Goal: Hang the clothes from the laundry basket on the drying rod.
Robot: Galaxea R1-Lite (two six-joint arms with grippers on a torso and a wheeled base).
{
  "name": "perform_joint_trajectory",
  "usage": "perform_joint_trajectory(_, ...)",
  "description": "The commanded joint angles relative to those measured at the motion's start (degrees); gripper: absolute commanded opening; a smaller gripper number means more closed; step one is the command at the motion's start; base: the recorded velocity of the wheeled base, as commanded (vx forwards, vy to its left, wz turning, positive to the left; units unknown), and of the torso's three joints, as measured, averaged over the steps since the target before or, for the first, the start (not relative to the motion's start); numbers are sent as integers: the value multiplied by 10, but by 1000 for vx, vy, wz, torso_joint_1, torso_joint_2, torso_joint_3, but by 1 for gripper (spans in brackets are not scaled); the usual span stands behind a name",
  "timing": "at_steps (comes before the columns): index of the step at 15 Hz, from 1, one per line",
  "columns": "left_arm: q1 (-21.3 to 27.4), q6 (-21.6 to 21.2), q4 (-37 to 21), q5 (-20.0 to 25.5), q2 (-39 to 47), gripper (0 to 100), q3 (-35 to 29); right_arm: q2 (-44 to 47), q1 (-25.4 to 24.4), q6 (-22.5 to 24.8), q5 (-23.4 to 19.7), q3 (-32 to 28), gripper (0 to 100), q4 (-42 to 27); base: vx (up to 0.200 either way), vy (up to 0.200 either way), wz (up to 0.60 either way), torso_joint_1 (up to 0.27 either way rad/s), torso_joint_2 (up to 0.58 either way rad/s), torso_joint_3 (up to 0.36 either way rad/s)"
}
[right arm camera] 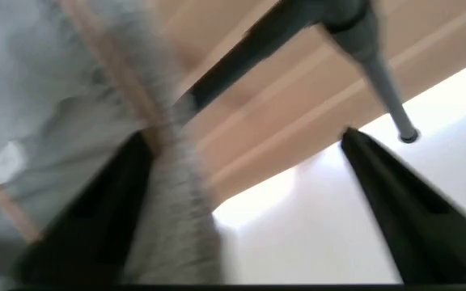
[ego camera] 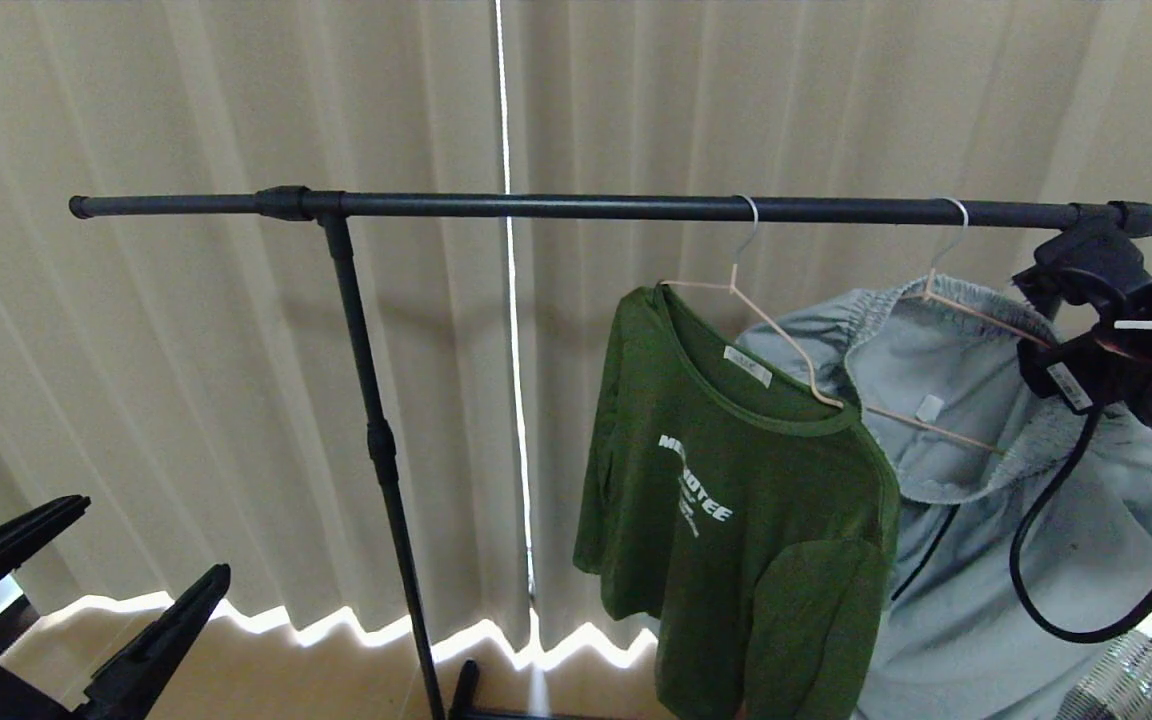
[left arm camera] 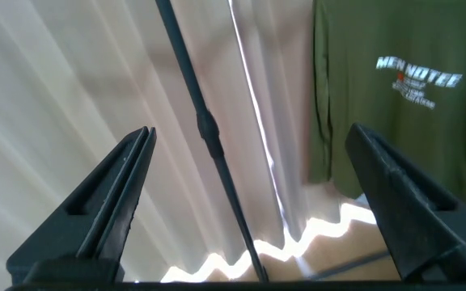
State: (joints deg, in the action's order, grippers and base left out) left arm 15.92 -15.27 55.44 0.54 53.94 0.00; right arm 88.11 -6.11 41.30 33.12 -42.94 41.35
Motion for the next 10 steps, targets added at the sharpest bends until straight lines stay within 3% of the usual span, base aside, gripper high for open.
perform_joint_trajectory(1, 0, 1, -3, 0, -6, 100, 0, -2, -18, 0, -14, 35, 100, 42, 0, 0, 0, 0, 0, 0)
perform_joint_trajectory(4, 0, 1, -5, -1, -7, 100, 0, -9, -26, -1, -55, 55, 100, 55, 0, 0, 0, 0, 0, 0)
perform_joint_trajectory(9, -1, 1, -5, -1, -8, 100, 0, -14, -28, -13, -77, 74, 100, 55, 0, 0, 0, 0, 0, 0)
perform_joint_trajectory(10, -1, 1, -5, -1, -8, 100, 0, -15, -32, -27, -116, 81, 100, 55, 0, 0, 0, 0, 0, 0)
